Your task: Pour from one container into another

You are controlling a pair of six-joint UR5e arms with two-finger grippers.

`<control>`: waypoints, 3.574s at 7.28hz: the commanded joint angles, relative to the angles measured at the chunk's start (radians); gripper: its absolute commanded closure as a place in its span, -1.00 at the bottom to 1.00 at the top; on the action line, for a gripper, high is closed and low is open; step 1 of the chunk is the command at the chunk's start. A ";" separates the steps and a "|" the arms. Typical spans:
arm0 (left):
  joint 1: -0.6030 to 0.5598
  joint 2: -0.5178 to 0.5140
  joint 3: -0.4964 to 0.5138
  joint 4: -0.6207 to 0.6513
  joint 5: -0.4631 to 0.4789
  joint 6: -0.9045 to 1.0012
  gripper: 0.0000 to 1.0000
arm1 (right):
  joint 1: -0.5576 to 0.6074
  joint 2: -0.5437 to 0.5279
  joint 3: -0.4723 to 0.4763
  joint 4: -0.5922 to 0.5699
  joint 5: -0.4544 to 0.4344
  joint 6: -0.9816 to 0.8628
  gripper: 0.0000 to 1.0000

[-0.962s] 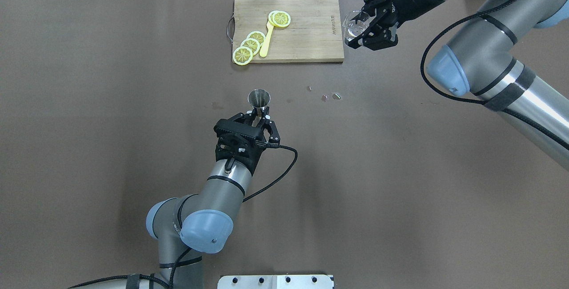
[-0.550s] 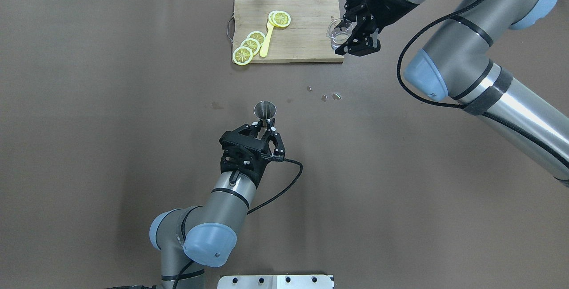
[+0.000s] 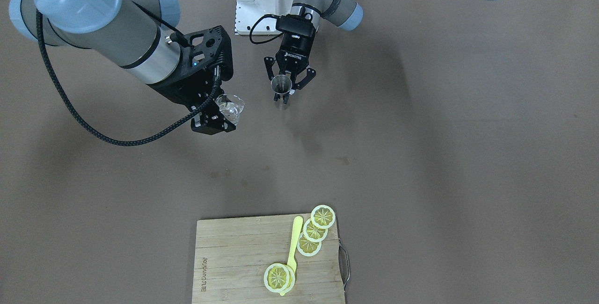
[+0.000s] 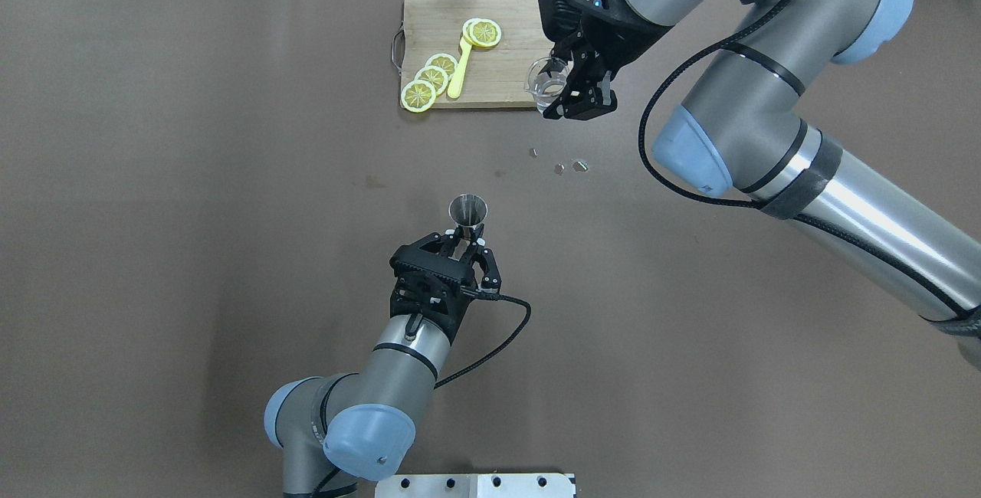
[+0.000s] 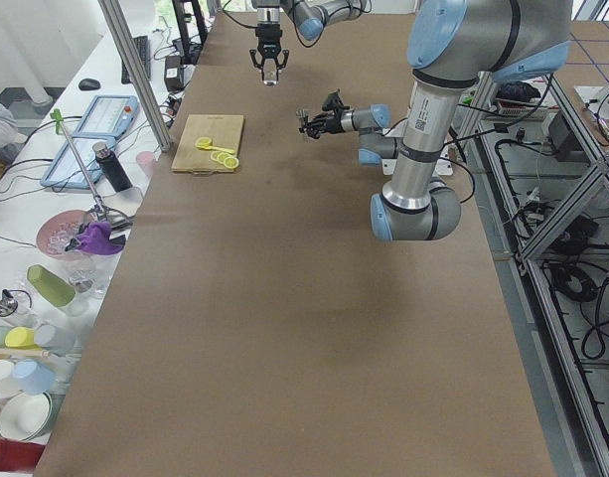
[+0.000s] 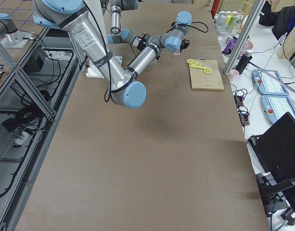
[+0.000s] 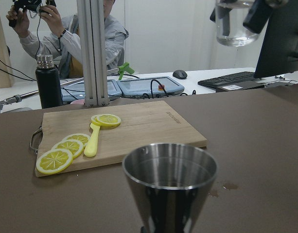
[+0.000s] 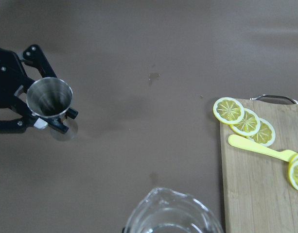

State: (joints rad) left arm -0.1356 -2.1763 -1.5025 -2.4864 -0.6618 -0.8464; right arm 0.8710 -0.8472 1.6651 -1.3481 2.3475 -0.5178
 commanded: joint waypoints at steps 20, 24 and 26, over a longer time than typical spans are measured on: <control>-0.045 -0.048 0.047 -0.022 -0.061 0.043 1.00 | -0.125 0.140 -0.033 -0.410 -0.131 -0.130 1.00; -0.045 -0.057 0.047 -0.020 -0.062 0.043 1.00 | -0.139 0.142 -0.031 -0.411 -0.134 -0.133 1.00; -0.044 -0.057 0.048 -0.020 -0.062 0.043 1.00 | -0.142 0.140 -0.028 -0.417 -0.136 -0.133 1.00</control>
State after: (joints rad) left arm -0.1806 -2.2329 -1.4547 -2.5067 -0.7239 -0.8038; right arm 0.7303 -0.7064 1.6342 -1.7613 2.2126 -0.6501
